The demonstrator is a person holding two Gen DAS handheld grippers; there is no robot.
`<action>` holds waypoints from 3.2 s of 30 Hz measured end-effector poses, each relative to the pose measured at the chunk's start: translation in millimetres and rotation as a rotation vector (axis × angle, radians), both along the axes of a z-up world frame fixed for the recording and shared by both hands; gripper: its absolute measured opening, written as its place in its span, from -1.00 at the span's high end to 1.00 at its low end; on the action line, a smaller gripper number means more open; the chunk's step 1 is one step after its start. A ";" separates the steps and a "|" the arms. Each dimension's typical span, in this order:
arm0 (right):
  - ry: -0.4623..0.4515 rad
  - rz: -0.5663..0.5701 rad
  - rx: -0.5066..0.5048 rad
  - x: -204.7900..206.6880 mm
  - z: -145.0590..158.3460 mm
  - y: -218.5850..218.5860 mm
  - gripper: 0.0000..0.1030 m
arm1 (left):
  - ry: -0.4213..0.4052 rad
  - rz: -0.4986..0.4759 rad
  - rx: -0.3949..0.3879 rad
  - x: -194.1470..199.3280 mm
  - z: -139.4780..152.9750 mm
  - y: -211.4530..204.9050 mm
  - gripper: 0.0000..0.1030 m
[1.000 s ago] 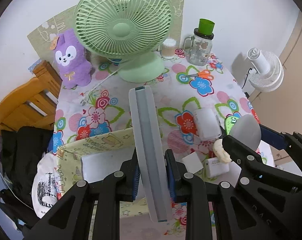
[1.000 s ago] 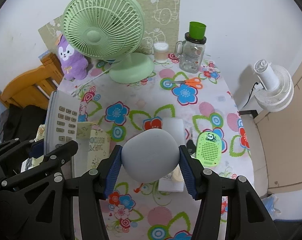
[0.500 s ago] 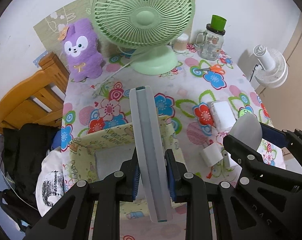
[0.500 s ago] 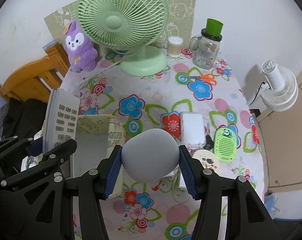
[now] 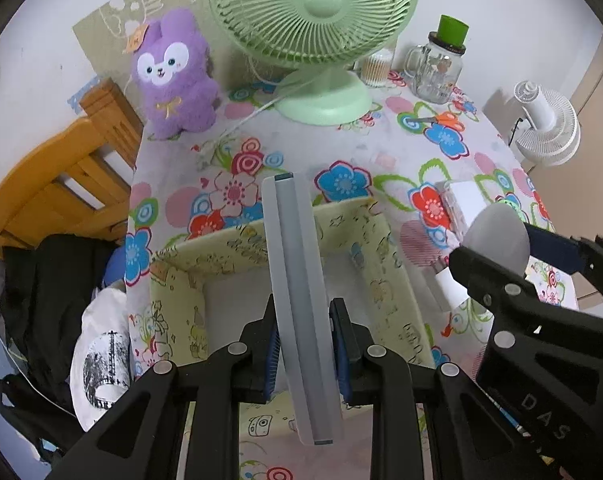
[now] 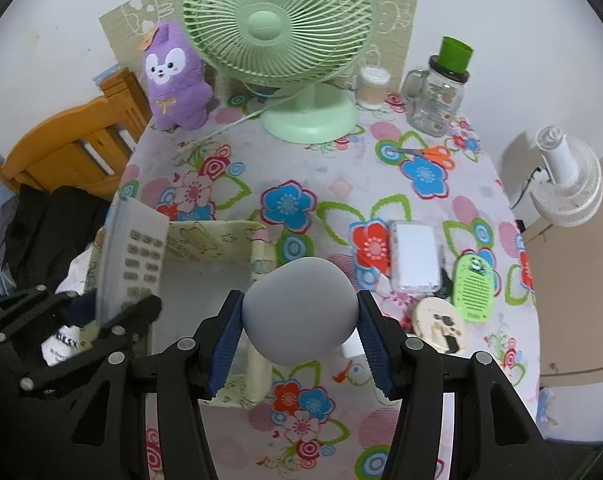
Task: Organize rigid objects
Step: 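Carry the remote with the left tool while the right tool carries the puck to the box, then release the remote with the left tool while the right tool releases the puck into the box, then withdraw both tools from the box toward the remaining objects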
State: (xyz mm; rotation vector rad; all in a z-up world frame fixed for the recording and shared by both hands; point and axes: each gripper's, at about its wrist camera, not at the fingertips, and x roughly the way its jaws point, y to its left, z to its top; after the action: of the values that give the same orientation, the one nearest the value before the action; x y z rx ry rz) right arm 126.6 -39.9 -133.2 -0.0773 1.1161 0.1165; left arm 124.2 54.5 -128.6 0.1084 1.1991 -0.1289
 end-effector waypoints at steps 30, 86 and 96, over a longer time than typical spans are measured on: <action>0.106 0.090 -0.035 24.9 -54.6 61.2 -0.15 | 0.126 0.065 -0.002 9.9 -63.0 46.0 0.38; 0.040 0.058 0.011 -12.4 -7.3 8.5 -0.60 | -0.012 0.052 0.053 -24.0 -4.9 -2.6 -0.84; 0.001 0.054 0.002 -22.2 15.6 -15.7 -0.60 | -0.049 0.058 0.048 -33.1 12.5 -27.4 -0.82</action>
State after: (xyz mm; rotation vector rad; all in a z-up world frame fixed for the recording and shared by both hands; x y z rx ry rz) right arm 104.3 -55.6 -117.6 -0.1061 1.1149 0.1659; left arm 91.1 27.1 -116.0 0.1187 1.1553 -0.0465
